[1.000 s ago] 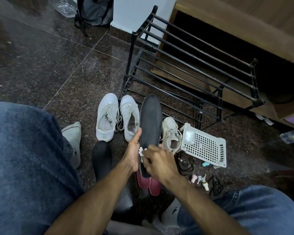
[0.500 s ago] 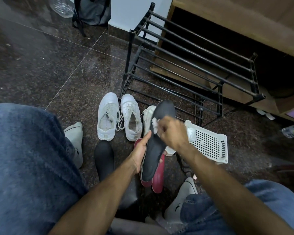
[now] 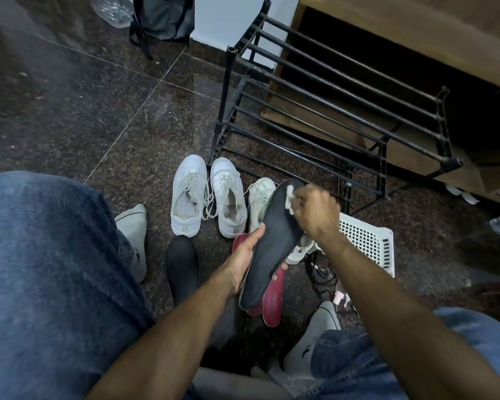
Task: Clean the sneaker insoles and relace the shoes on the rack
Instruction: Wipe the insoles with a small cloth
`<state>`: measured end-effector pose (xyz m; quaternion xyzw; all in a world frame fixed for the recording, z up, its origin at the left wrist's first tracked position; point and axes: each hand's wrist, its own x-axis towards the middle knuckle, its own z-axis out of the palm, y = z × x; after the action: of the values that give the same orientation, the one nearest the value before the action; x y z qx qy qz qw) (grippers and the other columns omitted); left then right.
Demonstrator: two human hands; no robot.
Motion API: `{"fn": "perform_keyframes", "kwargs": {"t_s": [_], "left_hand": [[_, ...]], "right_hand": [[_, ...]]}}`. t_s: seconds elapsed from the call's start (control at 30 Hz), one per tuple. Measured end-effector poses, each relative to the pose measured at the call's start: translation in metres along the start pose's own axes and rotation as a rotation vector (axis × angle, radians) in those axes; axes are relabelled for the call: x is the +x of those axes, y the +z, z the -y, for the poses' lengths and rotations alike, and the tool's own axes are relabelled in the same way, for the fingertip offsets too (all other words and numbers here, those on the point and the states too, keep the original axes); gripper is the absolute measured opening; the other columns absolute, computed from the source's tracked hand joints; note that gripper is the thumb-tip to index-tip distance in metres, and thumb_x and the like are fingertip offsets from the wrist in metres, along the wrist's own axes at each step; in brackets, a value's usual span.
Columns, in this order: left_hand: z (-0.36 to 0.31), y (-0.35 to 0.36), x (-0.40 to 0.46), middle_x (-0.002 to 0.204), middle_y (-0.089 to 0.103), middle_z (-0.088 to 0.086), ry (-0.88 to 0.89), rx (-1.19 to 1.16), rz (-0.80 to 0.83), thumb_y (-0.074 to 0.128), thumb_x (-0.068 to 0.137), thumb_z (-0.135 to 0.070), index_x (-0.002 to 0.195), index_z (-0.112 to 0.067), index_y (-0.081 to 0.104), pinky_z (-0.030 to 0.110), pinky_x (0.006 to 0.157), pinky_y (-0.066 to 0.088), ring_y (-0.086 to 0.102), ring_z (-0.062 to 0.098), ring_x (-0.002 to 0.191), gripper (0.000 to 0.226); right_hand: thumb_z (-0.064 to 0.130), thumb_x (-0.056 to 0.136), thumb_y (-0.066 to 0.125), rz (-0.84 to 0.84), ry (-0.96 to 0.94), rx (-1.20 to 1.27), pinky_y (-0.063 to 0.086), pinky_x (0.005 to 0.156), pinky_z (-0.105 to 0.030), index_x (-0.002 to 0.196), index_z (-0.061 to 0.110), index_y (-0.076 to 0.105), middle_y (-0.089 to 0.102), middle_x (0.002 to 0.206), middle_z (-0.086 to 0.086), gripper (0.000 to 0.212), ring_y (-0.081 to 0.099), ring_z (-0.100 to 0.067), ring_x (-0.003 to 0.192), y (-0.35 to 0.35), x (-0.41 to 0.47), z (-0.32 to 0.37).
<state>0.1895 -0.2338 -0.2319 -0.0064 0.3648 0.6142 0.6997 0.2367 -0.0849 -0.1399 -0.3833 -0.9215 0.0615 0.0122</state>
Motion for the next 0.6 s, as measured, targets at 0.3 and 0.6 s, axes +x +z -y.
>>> {"fn": "perform_keyframes", "kwargs": {"t_s": [0.3,0.6], "left_hand": [[-0.002,-0.003,0.002,0.083,0.066,0.016,0.111,-0.172,-0.044,0.057,0.080,-0.063,0.098,-0.007,0.073,0.034,0.063,0.051,0.062,0.027,0.068,0.061],[-0.004,-0.004,0.001,0.073,0.069,0.017,0.115,-0.175,-0.074,0.057,0.076,-0.048,0.086,-0.004,0.077,0.032,0.050,0.053,0.065,0.027,0.058,0.049]], "right_hand": [[0.033,0.099,0.044,0.152,-0.425,-0.130,0.049,0.060,-0.037,0.092,0.017,0.063,0.057,0.097,0.001,0.025,0.063,-0.029,0.068,0.023,-0.059,0.015],[0.027,0.096,0.045,0.047,-0.158,-0.021,0.047,0.070,-0.040,0.089,0.013,0.062,0.060,0.098,-0.004,0.023,0.064,-0.034,0.080,0.010,-0.040,0.020]]}}
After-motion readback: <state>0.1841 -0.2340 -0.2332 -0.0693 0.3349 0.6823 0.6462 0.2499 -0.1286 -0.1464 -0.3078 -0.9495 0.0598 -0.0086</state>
